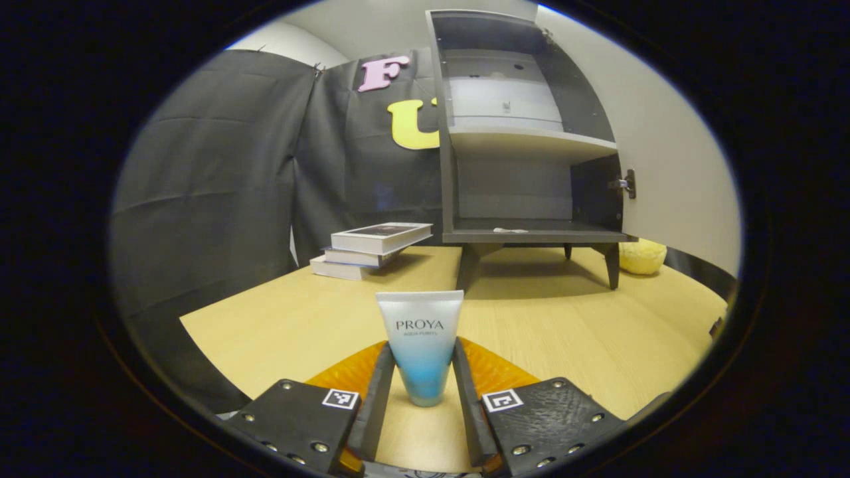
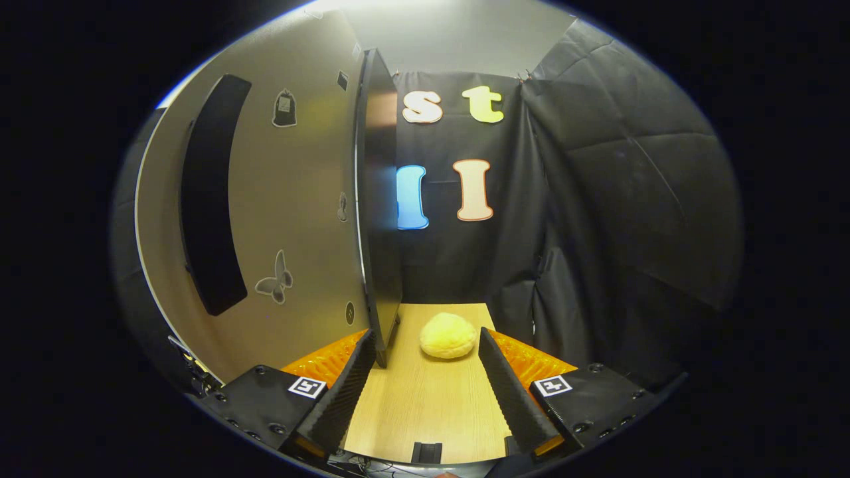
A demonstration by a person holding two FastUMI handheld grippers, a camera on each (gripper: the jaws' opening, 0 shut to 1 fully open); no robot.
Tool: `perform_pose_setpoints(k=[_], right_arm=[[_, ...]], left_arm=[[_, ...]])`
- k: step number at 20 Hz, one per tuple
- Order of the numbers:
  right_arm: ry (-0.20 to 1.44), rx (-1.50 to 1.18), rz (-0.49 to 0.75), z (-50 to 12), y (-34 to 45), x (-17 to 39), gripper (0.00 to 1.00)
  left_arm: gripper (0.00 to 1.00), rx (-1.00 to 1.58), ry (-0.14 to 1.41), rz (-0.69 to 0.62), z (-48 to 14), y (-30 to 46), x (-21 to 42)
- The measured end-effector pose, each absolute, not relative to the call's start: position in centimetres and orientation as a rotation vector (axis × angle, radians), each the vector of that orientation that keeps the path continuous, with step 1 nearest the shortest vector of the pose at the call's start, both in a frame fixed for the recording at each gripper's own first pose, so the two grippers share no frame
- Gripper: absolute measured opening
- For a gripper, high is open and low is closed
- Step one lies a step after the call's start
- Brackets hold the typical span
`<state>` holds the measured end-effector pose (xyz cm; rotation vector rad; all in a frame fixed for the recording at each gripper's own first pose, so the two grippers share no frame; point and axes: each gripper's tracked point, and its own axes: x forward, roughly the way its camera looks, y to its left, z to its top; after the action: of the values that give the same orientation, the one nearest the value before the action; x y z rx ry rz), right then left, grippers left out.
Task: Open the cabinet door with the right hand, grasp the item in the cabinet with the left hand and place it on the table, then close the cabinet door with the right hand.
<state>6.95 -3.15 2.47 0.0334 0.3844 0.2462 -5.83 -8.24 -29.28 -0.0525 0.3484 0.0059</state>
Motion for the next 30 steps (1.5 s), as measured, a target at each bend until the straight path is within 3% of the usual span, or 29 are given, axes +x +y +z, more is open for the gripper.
perform_pose_setpoints(k=[1, 2, 3, 7, 12, 13, 14, 15, 16, 21, 30], right_arm=[[0.386, 0.032, 0.252, 2.5, -3.1, 6.9, 0.98], [0.386, 0.030, 0.255, 2.5, -3.0, 7.0, 0.98], [0.385, 0.030, 0.259, 2.5, -3.0, 7.1, 0.98], [0.381, 0.051, 0.264, 2.6, -3.3, 6.9, 0.98], [0.378, 0.088, 0.285, 2.8, -3.8, 7.1, 0.98], [0.375, 0.090, 0.293, 3.0, -3.6, 7.1, 0.93], [0.370, 0.093, 0.301, 3.4, -3.6, 7.2, 0.98], [0.363, 0.097, 0.310, 3.8, -3.4, 7.2, 0.93], [0.353, 0.097, 0.322, 4.1, -3.2, 7.0, 0.98], [0.328, 0.093, 0.319, 5.5, -2.9, 6.7, 0.98], [0.305, 0.055, 0.199, 9.0, -1.7, 4.1, 0.98]], left_arm=[[0.48, -0.052, 0.348, 0.007, -29.1, -8.3, -5.9], [0.58, -0.049, 0.353, 0.011, -29.2, -8.1, -5.9], [0.53, -0.044, 0.354, 0.017, -29.1, -8.0, -5.9], [0.91, -0.025, 0.337, 0.028, -27.1, -7.8, -6.0], [0.91, -0.053, 0.275, 0.067, -20.7, -7.1, -5.5], [0.91, -0.051, 0.263, 0.082, -18.8, -6.6, -5.4], [0.91, -0.037, 0.252, 0.097, -16.9, -6.1, -5.4], [0.90, -0.024, 0.239, 0.102, -15.3, -5.6, -5.2], [0.91, -0.013, 0.228, 0.100, -13.8, -5.5, -5.0], [0.92, 0.005, 0.200, 0.107, -7.8, -3.3, -5.4], [0.92, -0.055, 0.182, 0.074, -4.5, 2.8, -2.6]])
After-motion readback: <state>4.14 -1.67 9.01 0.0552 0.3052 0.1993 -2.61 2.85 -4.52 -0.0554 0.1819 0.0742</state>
